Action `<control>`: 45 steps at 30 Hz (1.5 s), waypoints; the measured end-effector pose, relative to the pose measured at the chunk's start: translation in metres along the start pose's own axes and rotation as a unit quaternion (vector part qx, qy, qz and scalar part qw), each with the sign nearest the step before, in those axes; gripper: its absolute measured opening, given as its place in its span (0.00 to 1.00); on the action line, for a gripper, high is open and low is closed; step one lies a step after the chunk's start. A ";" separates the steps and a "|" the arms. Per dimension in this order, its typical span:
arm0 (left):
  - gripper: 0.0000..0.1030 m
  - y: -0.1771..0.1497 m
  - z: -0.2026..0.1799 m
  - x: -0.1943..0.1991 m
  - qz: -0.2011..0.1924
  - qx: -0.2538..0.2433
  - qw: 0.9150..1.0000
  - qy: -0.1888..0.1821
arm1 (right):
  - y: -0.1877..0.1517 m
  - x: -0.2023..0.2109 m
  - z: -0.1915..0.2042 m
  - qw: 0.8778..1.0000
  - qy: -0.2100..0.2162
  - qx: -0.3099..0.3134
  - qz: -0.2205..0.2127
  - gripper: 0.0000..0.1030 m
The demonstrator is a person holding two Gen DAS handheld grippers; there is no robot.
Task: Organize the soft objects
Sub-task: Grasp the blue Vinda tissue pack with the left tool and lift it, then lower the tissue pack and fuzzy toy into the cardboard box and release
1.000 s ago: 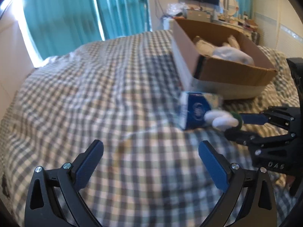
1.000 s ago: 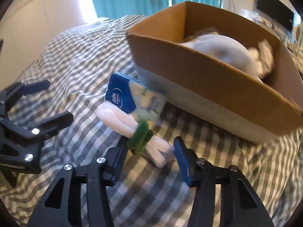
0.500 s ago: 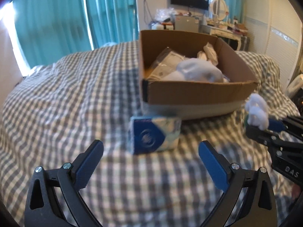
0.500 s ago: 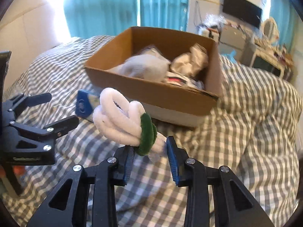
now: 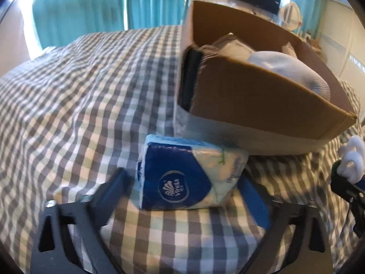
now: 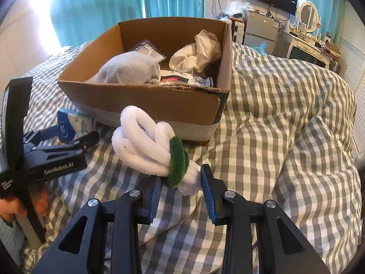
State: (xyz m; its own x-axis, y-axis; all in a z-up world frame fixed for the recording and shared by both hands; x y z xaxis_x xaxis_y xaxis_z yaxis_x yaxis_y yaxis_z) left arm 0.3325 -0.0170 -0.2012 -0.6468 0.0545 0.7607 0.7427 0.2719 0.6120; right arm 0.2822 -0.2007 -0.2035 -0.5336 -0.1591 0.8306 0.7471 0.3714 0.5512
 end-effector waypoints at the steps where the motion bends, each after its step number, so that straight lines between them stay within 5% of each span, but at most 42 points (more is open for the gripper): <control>1: 0.75 0.000 0.002 -0.001 0.000 0.005 1.000 -0.002 | 0.000 0.000 0.001 1.000 -0.001 0.002 0.000 0.32; 20: 0.71 -0.017 -0.034 0.107 -0.024 -0.032 0.997 -0.065 | 0.032 0.075 0.018 0.997 -0.030 0.048 -0.061 0.32; 31: 0.71 0.041 -0.071 0.152 -0.075 -0.034 0.992 -0.093 | 0.086 0.134 -0.009 0.989 -0.067 0.064 -0.116 0.32; 45: 0.71 0.113 -0.098 0.104 -0.097 -0.066 0.990 -0.077 | 0.175 0.099 -0.041 0.988 -0.055 0.060 -0.135 0.32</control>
State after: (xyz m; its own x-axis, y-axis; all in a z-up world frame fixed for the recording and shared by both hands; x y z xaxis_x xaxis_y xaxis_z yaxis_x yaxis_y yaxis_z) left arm 0.3658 -0.0746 -0.0321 -0.7912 0.1613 0.5899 0.6109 0.1649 0.7743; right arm 0.3766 -0.1890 -0.0215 -0.7513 -0.1690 0.6380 0.5232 0.4367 0.7318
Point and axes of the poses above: each gripper's, at about its wrist camera, not at the fingertips, and x roughly against the way its jaws point, z to its left, y to its top, the point moved 9 cm from there along -x, roughly the way its jaws point, and after that the axes turned 15 degrees about x, right-handed, at the moved point
